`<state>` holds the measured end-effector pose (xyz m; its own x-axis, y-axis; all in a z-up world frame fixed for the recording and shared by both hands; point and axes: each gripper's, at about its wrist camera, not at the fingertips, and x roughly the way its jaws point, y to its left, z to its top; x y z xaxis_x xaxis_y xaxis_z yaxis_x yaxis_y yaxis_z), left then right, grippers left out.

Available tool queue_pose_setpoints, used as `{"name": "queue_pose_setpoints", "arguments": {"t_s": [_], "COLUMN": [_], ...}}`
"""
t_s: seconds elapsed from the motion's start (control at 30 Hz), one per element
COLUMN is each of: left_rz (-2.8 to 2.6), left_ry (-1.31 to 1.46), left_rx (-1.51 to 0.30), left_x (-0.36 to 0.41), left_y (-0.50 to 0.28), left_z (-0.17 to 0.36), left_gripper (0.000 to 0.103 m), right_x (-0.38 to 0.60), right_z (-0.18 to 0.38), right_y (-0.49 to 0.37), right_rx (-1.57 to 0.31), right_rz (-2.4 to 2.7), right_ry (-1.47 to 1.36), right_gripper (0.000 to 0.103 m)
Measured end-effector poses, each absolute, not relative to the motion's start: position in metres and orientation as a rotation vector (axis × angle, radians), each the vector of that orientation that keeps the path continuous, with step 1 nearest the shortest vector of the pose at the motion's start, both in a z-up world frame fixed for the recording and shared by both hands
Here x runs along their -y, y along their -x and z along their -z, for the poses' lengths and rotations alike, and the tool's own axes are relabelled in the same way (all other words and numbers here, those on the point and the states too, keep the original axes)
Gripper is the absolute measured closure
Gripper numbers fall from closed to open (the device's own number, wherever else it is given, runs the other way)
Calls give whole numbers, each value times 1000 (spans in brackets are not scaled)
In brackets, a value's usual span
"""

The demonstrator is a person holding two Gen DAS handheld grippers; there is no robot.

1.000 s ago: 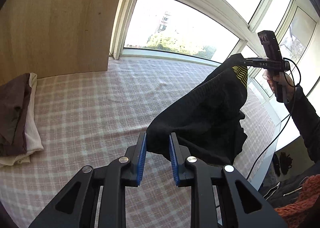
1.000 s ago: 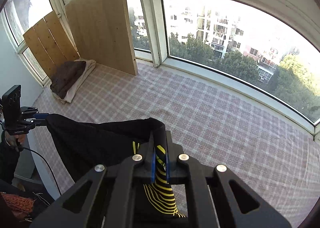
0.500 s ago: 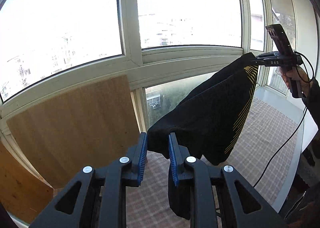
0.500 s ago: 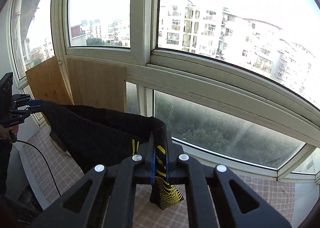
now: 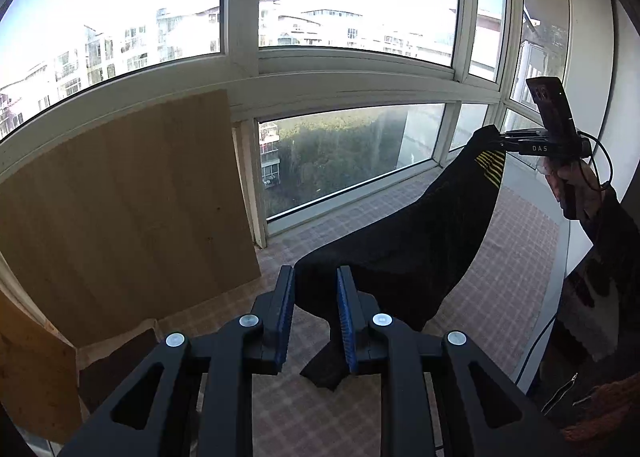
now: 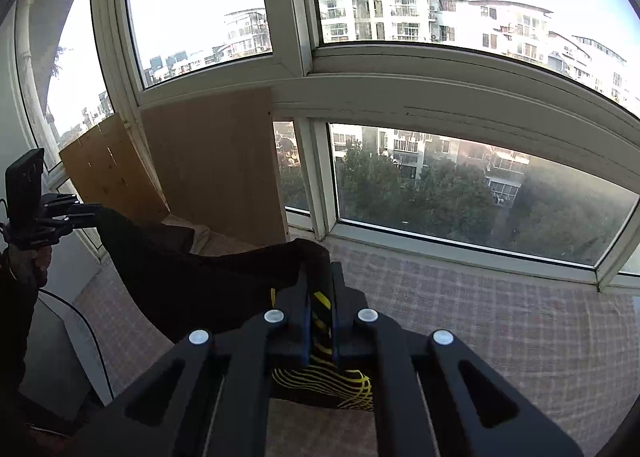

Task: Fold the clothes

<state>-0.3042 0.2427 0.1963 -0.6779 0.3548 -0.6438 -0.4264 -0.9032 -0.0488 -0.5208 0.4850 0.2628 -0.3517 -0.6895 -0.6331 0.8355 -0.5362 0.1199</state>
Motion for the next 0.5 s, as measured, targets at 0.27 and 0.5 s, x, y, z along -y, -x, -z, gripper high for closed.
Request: {"name": "queue_pose_setpoints", "arguments": {"t_s": [0.27,0.5], "left_rz": [-2643,-2424], "left_ry": [878,1007], "left_rx": [48,-207], "left_x": [-211,-254], "left_y": [403,355], "left_z": [-248,-184], "left_gripper": [103,103], "right_x": [-444,-462], "right_z": [-291,-272], "right_y": [594,523], "right_rx": [-159,-250], "right_rz": [2146,2033], "right_ry": [-819,-813], "right_gripper": [96,96]}}
